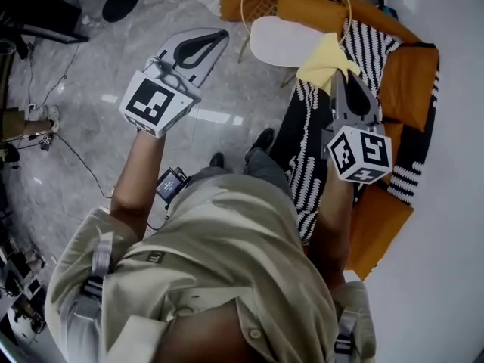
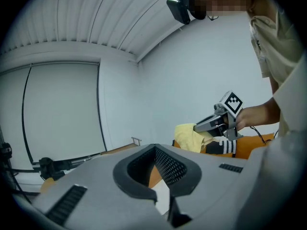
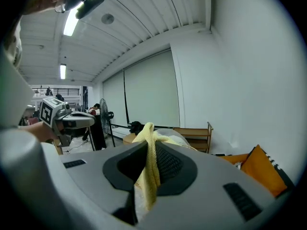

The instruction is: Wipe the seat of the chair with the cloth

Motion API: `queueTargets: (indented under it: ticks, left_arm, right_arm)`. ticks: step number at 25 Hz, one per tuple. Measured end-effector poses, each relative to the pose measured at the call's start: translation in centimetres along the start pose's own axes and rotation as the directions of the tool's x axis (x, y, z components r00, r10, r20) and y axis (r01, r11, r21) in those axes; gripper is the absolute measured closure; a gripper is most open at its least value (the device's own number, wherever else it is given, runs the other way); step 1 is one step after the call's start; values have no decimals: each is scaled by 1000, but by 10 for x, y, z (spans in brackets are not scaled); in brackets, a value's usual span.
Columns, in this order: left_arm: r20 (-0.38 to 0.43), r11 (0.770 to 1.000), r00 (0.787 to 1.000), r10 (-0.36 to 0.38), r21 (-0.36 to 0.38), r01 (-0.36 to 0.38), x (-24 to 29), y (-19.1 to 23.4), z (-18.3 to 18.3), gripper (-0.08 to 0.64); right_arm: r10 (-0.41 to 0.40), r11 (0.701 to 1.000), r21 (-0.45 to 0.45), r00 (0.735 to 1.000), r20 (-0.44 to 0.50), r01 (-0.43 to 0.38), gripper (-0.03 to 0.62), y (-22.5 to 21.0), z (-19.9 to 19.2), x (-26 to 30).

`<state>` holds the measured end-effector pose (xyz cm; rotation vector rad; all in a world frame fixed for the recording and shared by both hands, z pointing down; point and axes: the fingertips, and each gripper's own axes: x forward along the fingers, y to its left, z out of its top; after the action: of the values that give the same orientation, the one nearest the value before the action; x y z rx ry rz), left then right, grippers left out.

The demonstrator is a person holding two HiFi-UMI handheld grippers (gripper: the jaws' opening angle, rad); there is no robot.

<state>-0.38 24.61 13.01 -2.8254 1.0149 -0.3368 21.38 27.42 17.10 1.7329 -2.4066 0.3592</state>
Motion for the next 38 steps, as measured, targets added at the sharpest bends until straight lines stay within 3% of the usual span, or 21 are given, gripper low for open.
queueTargets:
  ticks: [8, 15, 20, 24, 30, 34, 38]
  left_arm:
    - [-53, 999, 997, 52, -3, -52, 70, 16, -1, 545]
    - [-79, 997, 995, 68, -18, -70, 97, 49, -11, 545]
    - [-90, 997, 996, 21, -73, -28, 118, 98, -38, 545]
    - [-84, 989, 996, 9, -147, -21, 154, 132, -49, 545]
    - [-20, 986, 998, -58, -155, 55, 200, 172, -67, 545]
    - [-98, 976, 987, -130, -191, 109, 221, 199, -93, 545]
    - [-24, 971, 994, -108, -218, 100, 230, 232, -104, 545]
  right_arm:
    - [70, 998, 11, 997, -16, -70, 534, -60, 6, 59]
    - [84, 996, 31, 995, -46, -83, 534, -76, 0, 106]
    - [49, 999, 23, 995, -90, -47, 534, -65, -1, 153]
    - [6, 1000, -10, 993, -122, -8, 534, -83, 8, 186]
    - [-85, 996, -35, 989, -117, 82, 534, -103, 19, 228]
    - [-128, 991, 6, 985, -116, 130, 534, -105, 20, 263]
    - [-112, 993, 3, 981, -161, 114, 534, -94, 8, 305]
